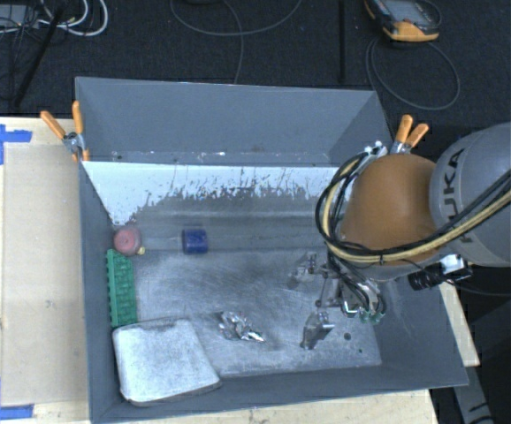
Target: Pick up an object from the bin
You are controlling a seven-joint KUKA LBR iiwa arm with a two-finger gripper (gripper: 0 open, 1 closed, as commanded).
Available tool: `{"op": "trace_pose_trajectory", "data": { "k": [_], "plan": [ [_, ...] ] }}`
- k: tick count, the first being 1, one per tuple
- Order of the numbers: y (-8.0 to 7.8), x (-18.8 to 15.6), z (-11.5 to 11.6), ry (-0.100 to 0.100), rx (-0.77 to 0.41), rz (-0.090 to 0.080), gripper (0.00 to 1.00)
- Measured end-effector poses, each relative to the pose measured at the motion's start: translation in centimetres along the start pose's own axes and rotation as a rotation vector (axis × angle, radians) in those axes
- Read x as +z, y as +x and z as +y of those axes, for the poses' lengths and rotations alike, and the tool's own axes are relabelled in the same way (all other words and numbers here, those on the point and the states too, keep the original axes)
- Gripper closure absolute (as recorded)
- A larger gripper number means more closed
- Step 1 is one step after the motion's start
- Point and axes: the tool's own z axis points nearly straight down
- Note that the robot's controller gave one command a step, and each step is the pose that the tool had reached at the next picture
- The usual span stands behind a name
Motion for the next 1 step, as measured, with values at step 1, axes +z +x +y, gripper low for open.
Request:
{"op": "trace_pose_trajectory", "data": {
  "k": [1],
  "plan": [
    [-1.92, 7.26, 7.63, 0.001, -0.114, -0.009, 0.0]
  ]
}}
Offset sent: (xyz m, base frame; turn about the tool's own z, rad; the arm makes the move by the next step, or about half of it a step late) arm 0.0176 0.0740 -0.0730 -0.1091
